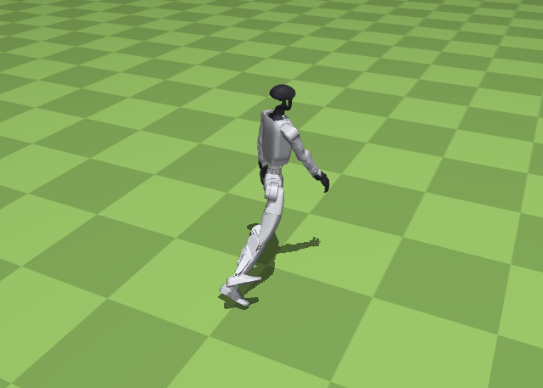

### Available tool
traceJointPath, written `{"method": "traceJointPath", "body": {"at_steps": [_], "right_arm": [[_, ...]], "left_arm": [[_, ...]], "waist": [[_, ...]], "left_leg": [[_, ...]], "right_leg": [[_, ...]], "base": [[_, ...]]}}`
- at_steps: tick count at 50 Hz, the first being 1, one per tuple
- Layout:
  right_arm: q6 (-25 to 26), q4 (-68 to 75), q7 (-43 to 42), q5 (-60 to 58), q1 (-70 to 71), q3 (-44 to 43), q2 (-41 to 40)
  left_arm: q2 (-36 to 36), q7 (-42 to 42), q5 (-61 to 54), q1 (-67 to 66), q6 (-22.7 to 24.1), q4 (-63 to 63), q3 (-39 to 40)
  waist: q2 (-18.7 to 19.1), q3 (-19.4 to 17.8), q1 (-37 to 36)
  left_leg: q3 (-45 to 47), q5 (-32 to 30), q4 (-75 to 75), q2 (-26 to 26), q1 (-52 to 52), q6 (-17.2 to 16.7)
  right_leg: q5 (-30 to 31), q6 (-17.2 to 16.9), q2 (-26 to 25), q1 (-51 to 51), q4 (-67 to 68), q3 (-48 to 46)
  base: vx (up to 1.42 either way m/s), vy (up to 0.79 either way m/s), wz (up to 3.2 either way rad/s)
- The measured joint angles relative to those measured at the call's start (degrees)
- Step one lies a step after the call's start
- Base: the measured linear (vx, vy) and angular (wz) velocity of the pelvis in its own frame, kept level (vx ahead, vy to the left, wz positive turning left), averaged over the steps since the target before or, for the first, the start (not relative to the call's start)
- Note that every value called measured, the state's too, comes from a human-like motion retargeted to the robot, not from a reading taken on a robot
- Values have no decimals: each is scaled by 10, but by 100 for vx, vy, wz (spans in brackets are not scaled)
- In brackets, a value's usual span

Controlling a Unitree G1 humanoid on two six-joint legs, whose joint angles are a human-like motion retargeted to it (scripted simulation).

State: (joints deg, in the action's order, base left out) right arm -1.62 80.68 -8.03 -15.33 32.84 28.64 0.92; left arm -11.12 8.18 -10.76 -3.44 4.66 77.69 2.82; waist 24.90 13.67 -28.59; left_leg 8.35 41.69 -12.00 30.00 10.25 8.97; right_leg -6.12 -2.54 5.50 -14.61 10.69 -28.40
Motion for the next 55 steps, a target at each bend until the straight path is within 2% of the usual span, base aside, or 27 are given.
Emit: {"method": "traceJointPath", "body": {"at_steps": [5, 9, 14, 17, 19, 23, 32, 38, 45, 47, 55], "right_arm": [[5, 1, -8, -14, 14, 12, 13], [-4, -25, -30, -3, 27, 6, 4], [-19, -81, -42, 17, 36, -7, -7], [-20, -110, -45, 14, 35, -16, -14], [-18, -126, -46, 10, 31, -20, -14], [-11, -130, -51, 4, 17, -27, -15], [8, -42, -55, 22, -22, -34, 0], [4, -26, -35, 28, -50, -34, 3], [0, -38, -24, 28, -50, -36, -5], [-5, -32, -25, 28, -50, -38, -3], [1, 2, -21, 1, -46, -39, 6]], "left_arm": [[-1, 6, -4, 0, 5, -14, -19], [-31, -2, 7, 9, 15, -17, -52], [-63, -21, 11, 12, 22, -30, -64], [-77, -35, 2, 15, 22, -33, -59], [-83, -40, -5, 18, 20, -35, -51], [-93, -47, -13, 26, 20, -37, -38], [-91, -70, -10, 67, 18, -47, 16], [-83, -72, 1, 81, 15, -52, 25], [-67, -72, 9, 85, 22, -60, 24], [-55, -66, 25, 79, 20, -53, 28], [-7, -49, 18, 56, 2, 33, 44]], "waist": [[43, 28, -43], [49, 53, -87], [49, 74, -117], [49, 75, -125], [49, 74, -109], [49, 70, -93], [48, 53, -57], [15, 43, -35], [-34, 7, -9], [-48, 2, 15], [-63, -21, 43]], "left_leg": [[-17, 14, -26, 0, -32, 6], [-29, 17, -41, 0, -77, 13], [-23, 9, -60, 0, -130, 16], [-15, 25, -89, 0, -160, 14], [-12, 6, -74, 0, -158, 17], [-7, 9, -86, 0, -163, 16], [-47, 10, -46, 0, -110, 11], [-53, 8, -34, 0, -88, 6], [-7, 30, -28, 0, -58, 0], [-3, 10, -2, 0, -45, -2], [-3, -9, 25, 0, 5, -8]], "right_leg": [[28, 26, 6, 5, 5, 1], [45, 44, 6, 32, 7, 12], [38, 51, 9, 77, 15, 29], [39, 50, 7, 93, 10, 48], [27, 50, 10, 103, 20, 42], [25, 48, 10, 105, 20, 43], [-6, 44, -3, 71, 23, 46], [-3, 31, -9, 54, 15, 37], [-3, -11, -17, 47, 3, 36], [-17, -18, -13, 50, 15, 21], [-43, -20, -5, 23, 30, 2]], "base": [[13, 56, -11], [9, 52, -50], [4, 37, -51], [2, 25, -43], [1, 11, 9], [0, 2, 1], [-1, -19, 22], [-6, -43, 16], [-14, -55, 13], [-12, -49, 68], [-4, -25, 37]]}}
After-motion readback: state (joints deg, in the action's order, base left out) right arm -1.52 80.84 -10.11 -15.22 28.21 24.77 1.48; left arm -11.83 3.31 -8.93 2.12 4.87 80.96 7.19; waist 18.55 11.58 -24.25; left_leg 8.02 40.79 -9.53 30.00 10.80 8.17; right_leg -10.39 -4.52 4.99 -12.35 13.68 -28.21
